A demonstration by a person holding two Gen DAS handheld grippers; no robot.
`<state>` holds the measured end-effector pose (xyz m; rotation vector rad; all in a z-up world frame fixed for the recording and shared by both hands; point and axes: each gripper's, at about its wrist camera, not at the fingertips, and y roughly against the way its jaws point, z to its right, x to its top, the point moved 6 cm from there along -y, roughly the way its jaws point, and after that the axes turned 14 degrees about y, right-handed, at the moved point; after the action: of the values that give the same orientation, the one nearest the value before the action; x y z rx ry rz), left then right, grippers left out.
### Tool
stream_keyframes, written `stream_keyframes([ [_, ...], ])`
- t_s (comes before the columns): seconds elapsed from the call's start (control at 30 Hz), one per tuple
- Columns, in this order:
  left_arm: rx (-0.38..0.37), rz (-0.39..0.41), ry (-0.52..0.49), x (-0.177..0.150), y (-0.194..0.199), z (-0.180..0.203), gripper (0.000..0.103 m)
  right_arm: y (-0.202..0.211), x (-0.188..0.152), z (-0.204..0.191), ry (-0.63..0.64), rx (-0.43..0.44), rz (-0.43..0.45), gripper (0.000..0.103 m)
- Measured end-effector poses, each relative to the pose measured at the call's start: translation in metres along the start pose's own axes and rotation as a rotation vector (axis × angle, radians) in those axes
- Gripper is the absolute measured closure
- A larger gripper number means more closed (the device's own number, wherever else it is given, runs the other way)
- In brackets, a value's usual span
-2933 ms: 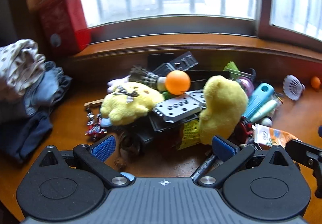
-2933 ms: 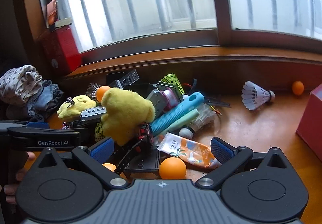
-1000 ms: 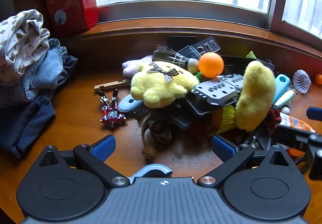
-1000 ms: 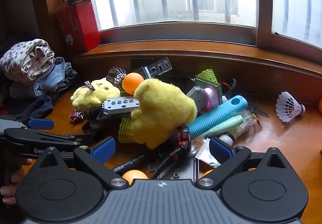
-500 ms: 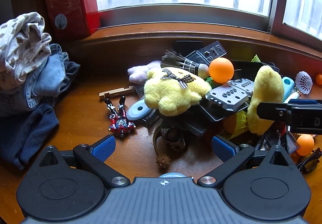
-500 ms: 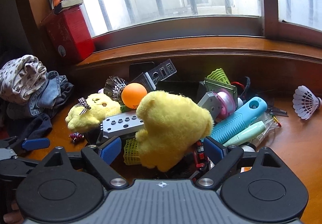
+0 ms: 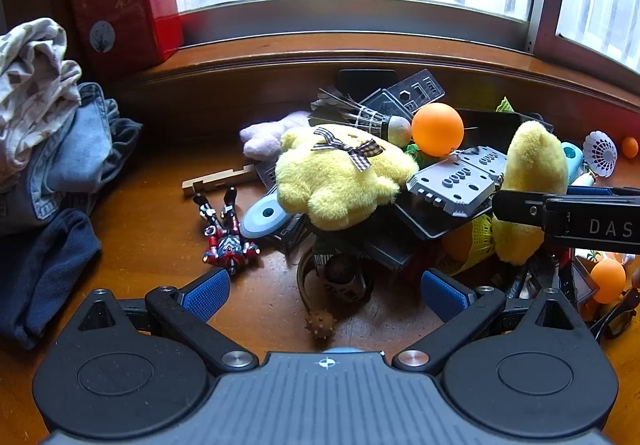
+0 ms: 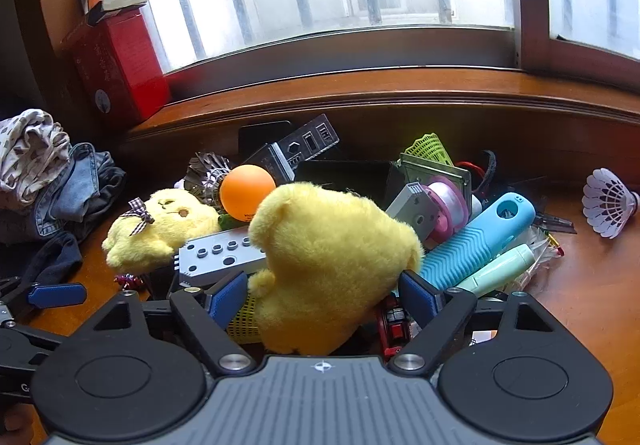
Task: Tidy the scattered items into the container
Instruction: 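Close the right gripper on the yellow plush dog while the left gripper closes on the plaid-bow bear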
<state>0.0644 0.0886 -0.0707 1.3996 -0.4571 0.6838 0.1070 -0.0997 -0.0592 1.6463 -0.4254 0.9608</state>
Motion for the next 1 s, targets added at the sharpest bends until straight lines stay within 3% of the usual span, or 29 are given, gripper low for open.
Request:
stream_keyframes([
  [0.17,-0.010,0.006,-0.015,0.006,-0.005,0.001,0.000,-0.005,-0.001,0.003,-0.016,0.007,0.002,0.019],
  [0.57,-0.028,0.122,-0.068,0.046,-0.004,0.001,0.000,-0.018,-0.009,0.007,-0.076,0.017,-0.019,0.018],
  [1.0,-0.045,0.066,-0.076,0.058,-0.049,0.010,0.000,-0.028,-0.011,0.005,-0.093,-0.026,-0.032,0.016],
])
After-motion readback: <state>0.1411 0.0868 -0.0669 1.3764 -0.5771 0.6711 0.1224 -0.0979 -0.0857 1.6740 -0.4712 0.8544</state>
